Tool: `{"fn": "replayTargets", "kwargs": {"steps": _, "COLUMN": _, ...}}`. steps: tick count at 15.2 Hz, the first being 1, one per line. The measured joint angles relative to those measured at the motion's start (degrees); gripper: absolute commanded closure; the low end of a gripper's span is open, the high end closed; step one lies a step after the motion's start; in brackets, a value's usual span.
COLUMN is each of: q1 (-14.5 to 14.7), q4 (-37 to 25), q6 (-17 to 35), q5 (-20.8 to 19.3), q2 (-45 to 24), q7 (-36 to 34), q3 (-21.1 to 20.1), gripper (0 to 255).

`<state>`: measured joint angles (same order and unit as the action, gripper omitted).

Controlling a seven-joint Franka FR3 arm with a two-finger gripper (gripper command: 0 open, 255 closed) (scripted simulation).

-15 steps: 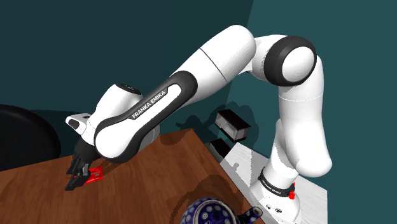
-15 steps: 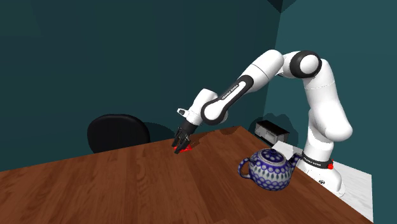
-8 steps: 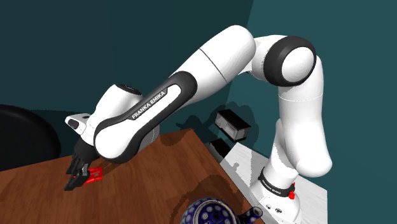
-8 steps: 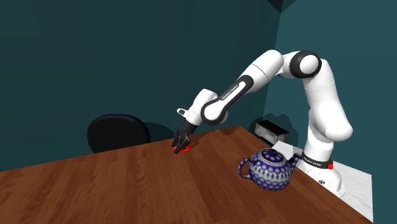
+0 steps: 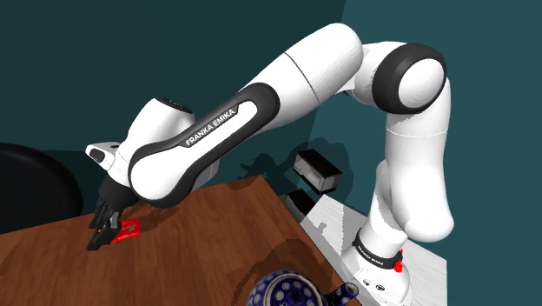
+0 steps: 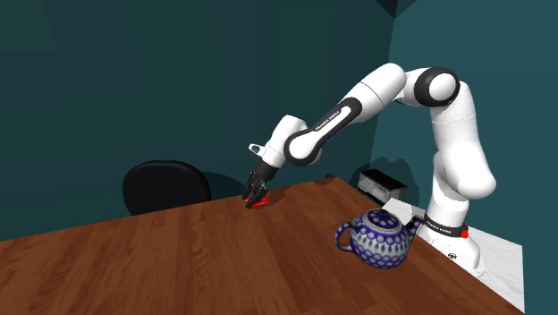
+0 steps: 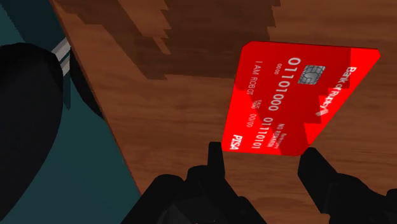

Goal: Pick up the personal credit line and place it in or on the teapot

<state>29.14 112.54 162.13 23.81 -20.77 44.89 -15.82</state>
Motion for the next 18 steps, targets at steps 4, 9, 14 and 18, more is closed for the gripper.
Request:
{"fn": "replayTargets", "kwargs": {"steps": 4, "q1": 0.3, "q4": -0.7, "q6": -2.5, "q5": -0.9, "q2": 1.9, "q7": -1.4, "q3": 0.7, "gripper": 255}}
{"fn": "replayTargets", "kwargs": {"steps": 9, "q1": 0.6, "q4": -1.7, "q6": -5.4, "q5": -2.0, "q2": 3.9, "q7": -3.0, "q3": 1.3, "gripper": 255}}
{"fn": "replayTargets", "kwargs": {"steps": 14, "q1": 0.7, "q4": -2.8, "q6": -8.7, "q5": -3.0, "q2": 6.2, "q7": -4.6, "q3": 1.8, "gripper": 255}}
{"fn": "replayTargets", "kwargs": {"steps": 18, "q1": 0.8, "q4": -4.3, "q6": -11.4, "q5": -3.9, "q2": 7.5, "q7": -5.9, "q3": 2.2, "gripper": 255}}
